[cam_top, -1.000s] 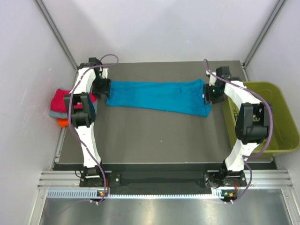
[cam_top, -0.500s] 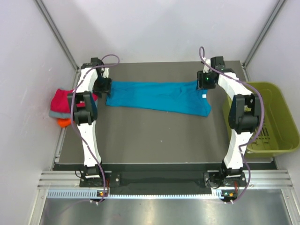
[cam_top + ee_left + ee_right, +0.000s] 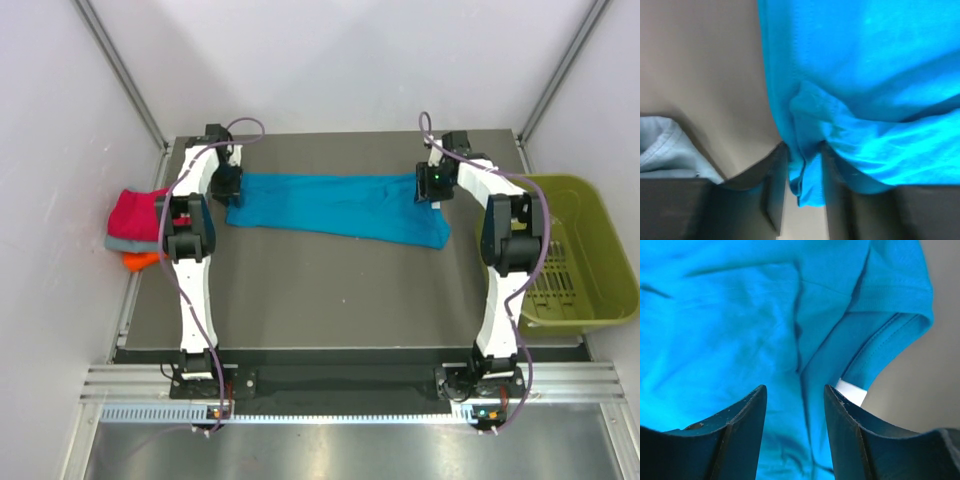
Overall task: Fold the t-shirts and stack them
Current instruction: Fold the tshirt
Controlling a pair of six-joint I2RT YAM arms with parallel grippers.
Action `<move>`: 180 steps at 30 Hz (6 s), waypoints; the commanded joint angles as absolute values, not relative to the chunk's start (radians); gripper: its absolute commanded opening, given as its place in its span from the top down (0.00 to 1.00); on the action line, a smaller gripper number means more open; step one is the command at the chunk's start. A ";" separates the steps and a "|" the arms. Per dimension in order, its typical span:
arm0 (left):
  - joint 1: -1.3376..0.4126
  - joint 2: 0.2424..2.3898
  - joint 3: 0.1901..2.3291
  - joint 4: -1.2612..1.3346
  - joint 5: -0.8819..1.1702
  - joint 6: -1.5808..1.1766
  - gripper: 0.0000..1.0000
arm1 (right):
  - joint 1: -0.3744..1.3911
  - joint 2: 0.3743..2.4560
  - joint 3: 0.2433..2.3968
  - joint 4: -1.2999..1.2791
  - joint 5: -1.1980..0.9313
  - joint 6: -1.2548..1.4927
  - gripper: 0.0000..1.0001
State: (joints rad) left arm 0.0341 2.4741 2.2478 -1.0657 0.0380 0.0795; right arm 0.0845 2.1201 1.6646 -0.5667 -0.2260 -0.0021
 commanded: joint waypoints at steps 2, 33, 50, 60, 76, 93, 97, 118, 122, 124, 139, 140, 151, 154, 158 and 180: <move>0.026 2.485 2.240 -1.054 0.029 0.084 0.72 | 0.104 2.184 1.723 -0.546 -0.175 -0.021 0.50; -0.077 2.091 1.790 -1.147 0.115 0.078 1.00 | 0.147 2.444 2.131 -0.575 -0.037 -0.083 1.00; -0.179 1.913 1.548 -1.160 0.104 0.075 1.00 | 0.183 2.582 2.456 -0.551 -0.048 -0.138 1.00; -0.210 1.873 1.499 -1.146 0.100 0.071 1.00 | 0.204 2.600 2.482 -0.440 -0.040 -0.132 1.00; -0.149 1.759 1.695 -1.150 0.096 0.120 0.35 | 0.209 2.363 2.303 -0.491 -0.003 -0.101 0.47; -0.344 2.034 1.721 -1.382 0.115 0.308 0.51 | 0.144 2.195 1.921 -0.549 -0.321 0.241 0.44; -0.351 2.063 1.700 -1.405 0.100 0.311 0.53 | 0.144 2.212 1.945 -0.551 -0.325 0.247 0.44; -0.376 2.166 1.618 -1.467 0.048 0.351 0.59 | 0.127 2.321 2.020 -0.538 -0.265 0.213 0.44; -0.379 2.212 1.644 -1.474 0.067 0.353 0.59 | 0.120 2.322 2.032 -0.541 -0.259 0.207 0.44; -0.388 2.230 1.646 -1.480 0.069 0.357 0.60 | 0.112 2.330 2.045 -0.541 -0.241 0.193 0.44; -0.454 2.240 1.643 -1.506 0.113 0.365 0.91 | 0.097 2.379 2.099 -0.637 0.026 0.143 0.67; -0.457 2.238 1.647 -1.506 0.114 0.367 0.92 | 0.095 2.364 2.088 -0.640 0.035 0.143 0.65; -0.494 2.247 1.646 -1.506 0.173 0.376 1.00 | 0.075 2.405 2.123 -0.664 0.006 0.135 0.69; -0.534 2.250 1.651 -1.506 0.190 0.374 1.00 | 0.081 2.421 2.120 -0.666 0.005 0.141 0.69; -0.580 2.240 1.657 -1.506 0.213 0.371 1.00 | 0.087 2.456 2.134 -0.663 -0.038 0.144 0.70; -0.847 2.224 1.767 -1.508 0.413 0.382 1.00 | 0.155 2.569 2.387 -0.621 -0.069 0.057 0.68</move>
